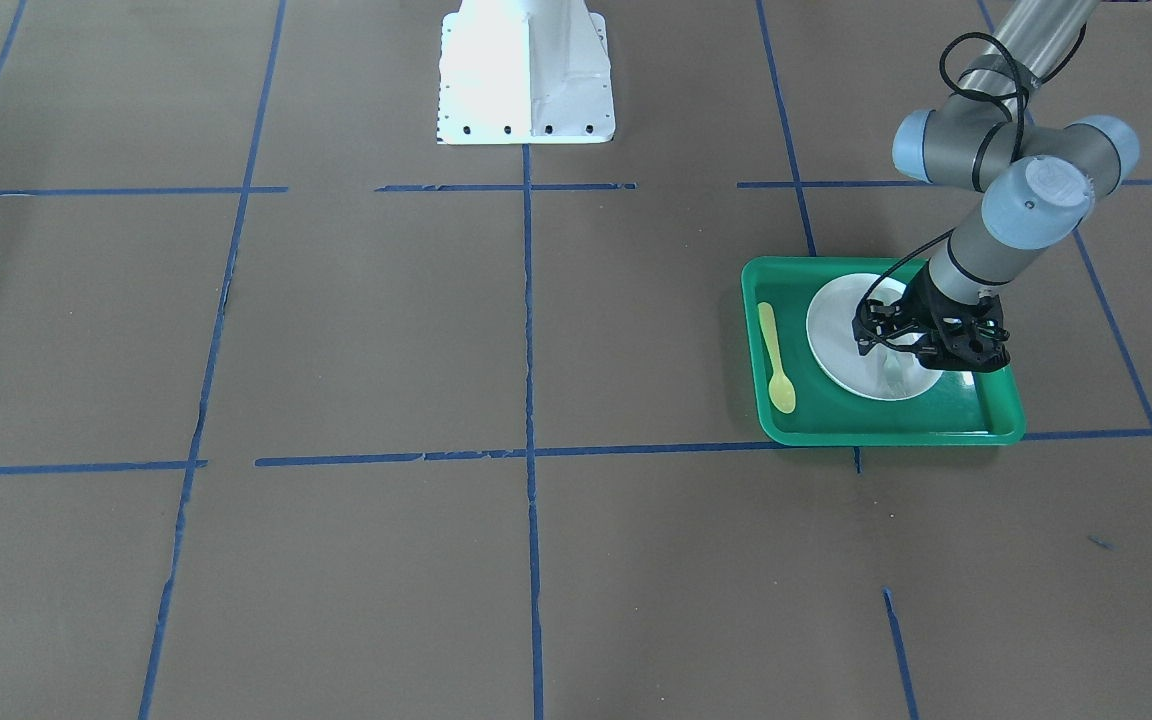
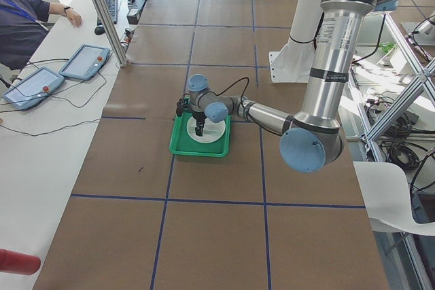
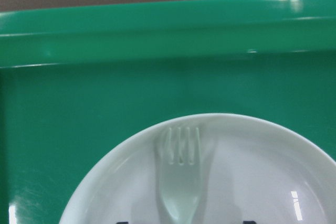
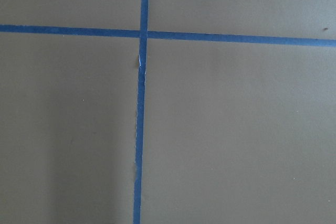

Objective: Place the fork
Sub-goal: 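Move the left gripper over the white plate and grasp the white fork, then lift the fork off the plate and carry it toward the tray edge beside the plate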

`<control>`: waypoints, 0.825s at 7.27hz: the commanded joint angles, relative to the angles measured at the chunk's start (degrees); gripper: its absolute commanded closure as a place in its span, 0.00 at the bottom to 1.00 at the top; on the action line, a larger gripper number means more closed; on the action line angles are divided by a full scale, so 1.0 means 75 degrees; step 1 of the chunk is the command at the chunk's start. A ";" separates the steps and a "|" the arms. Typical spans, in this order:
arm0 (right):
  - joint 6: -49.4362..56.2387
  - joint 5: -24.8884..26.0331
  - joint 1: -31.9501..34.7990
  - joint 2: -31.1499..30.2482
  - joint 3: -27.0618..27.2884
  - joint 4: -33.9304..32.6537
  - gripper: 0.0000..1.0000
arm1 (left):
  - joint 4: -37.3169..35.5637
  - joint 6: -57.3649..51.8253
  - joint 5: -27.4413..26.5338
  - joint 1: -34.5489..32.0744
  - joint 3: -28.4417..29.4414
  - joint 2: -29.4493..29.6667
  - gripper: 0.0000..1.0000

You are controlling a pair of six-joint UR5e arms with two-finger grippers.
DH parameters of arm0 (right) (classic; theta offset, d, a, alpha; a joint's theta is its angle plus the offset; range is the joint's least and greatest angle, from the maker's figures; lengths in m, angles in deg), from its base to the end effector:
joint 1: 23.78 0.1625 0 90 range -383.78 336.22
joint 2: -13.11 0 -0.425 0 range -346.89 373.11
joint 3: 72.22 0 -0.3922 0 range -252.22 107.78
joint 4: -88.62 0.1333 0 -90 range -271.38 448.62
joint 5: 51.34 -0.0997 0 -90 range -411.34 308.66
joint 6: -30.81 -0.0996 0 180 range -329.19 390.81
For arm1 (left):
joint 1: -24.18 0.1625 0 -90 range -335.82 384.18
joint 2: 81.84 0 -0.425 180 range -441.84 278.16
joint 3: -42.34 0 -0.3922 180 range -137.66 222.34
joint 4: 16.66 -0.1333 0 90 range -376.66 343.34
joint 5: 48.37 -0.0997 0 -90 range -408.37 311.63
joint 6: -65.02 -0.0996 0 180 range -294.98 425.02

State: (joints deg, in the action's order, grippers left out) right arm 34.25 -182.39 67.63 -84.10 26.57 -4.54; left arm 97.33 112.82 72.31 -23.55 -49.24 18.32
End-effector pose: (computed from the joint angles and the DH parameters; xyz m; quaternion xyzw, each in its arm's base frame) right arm 0.0786 -0.4345 0.6512 0.0019 -0.3508 -0.0118 0.9364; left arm 0.3358 -0.4920 0.5123 0.0309 0.3873 0.0368 0.9207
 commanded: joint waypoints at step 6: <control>0.0009 0.0000 0.0000 0.0000 0.0000 0.0000 0.00 | 0.0001 0.0014 0.0023 -0.0011 -0.0071 -0.0065 0.90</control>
State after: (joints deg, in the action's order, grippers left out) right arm 34.31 -182.39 67.63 -84.10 26.57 -4.54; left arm 97.33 112.92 72.42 -23.56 -49.56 17.89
